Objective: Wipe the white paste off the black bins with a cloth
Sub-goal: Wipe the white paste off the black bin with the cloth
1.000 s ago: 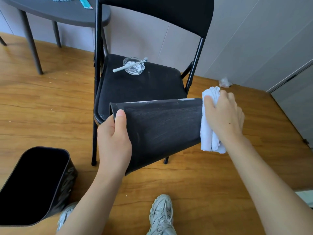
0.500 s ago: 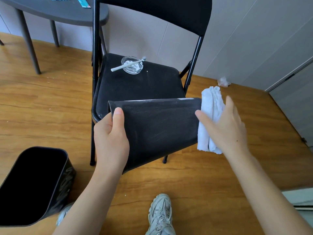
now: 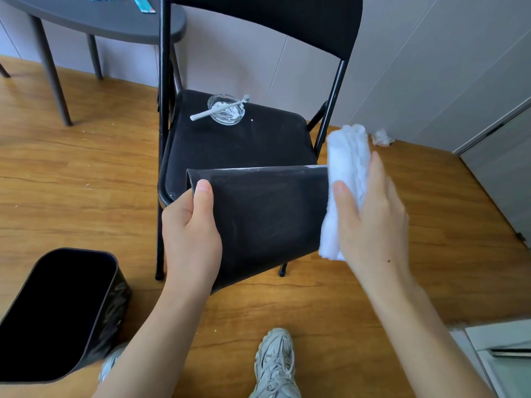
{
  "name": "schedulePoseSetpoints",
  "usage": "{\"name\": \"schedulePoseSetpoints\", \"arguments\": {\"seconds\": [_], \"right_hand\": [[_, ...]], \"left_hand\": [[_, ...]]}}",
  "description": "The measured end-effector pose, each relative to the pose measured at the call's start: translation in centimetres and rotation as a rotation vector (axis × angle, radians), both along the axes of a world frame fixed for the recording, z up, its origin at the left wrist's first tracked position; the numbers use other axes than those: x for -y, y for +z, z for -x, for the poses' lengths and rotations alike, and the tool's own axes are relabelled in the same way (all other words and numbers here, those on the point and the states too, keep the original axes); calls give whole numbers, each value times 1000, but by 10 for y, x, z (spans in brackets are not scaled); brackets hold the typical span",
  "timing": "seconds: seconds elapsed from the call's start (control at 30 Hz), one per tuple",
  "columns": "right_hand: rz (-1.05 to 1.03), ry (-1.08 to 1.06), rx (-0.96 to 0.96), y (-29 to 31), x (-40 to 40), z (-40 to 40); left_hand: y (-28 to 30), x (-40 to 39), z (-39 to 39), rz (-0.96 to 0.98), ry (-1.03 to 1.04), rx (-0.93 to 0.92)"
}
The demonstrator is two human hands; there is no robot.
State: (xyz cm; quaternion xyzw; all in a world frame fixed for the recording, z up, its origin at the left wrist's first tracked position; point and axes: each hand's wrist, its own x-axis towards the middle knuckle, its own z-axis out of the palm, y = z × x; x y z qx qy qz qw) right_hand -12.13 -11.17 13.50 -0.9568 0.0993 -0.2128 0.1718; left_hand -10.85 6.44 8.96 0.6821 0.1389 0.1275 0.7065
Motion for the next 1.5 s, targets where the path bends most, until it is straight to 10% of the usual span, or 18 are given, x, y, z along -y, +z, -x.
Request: {"name": "schedulePoseSetpoints", "arguments": {"seconds": [0.3, 0.57, 1.0, 1.5], "right_hand": [[140, 254, -5, -20, -113, 4], [280, 16, 33, -18, -29, -29], [-54, -292, -70, -25, 109, -39], [-59, 111, 156, -46, -37, 25]], "left_hand": [[4, -6, 1, 164, -84, -40], [-1, -3, 1, -37, -4, -57], [-1, -3, 1, -62, -14, -52], [-3, -5, 0, 74, -50, -93]]}}
